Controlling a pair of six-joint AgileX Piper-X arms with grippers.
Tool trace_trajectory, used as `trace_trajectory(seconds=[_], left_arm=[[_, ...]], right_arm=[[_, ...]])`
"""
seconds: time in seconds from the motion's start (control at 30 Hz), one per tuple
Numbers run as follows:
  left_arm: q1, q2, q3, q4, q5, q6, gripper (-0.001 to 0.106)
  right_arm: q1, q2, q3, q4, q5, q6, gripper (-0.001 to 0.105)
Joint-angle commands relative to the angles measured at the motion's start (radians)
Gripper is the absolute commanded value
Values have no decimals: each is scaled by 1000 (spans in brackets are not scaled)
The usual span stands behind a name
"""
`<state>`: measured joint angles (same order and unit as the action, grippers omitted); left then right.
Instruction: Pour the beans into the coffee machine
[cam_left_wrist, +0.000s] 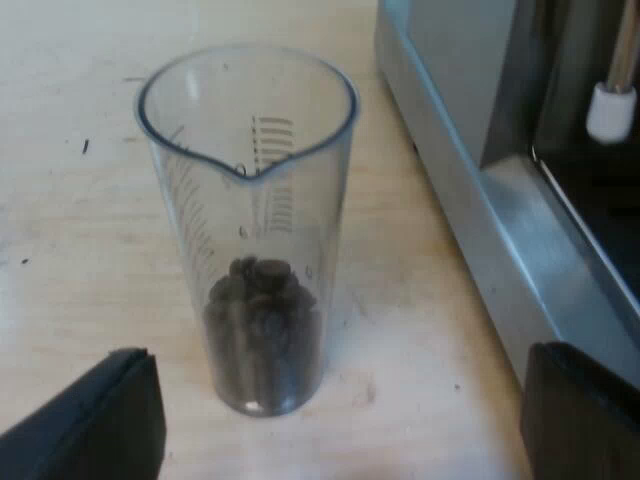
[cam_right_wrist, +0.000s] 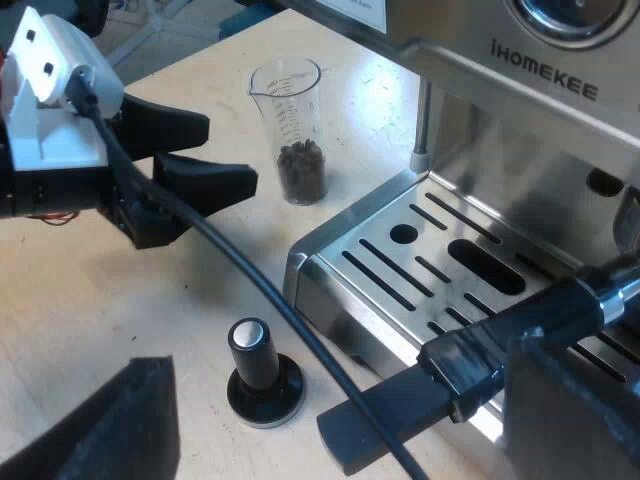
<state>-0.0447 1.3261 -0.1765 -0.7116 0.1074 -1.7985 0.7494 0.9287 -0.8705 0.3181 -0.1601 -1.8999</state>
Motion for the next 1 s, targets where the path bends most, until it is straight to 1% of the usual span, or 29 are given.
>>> trace_trajectory(seconds=[0.03,0.17,0.27,0.4,0.5,0.67,1.0], left_arm=[[-2,46,-3,-96,-6,-29,84],[-2,124,-3,-173,-23,-22,84],[-2,181,-3,-222,-20,-22,84],[-2,222,-10,-302,-21,-22,84],[-2,230,-19,-305,-25,-15,84],[-2,255,-49,-305,-51,4,84],[-2,325,-134,-305,-51,10,84]], right_arm=[[1,-2,-11,0,-1,-4,69],[1,-2,-11,0,-1,-4,69],[1,-2,-11,0,-1,-4,69],[1,-2,-11,0,-1,-4,69],[1,-2,-11,0,-1,-4,69],[1,-2,-11,0,-1,-4,69],[1,-2,-11,0,-1,-4,69]])
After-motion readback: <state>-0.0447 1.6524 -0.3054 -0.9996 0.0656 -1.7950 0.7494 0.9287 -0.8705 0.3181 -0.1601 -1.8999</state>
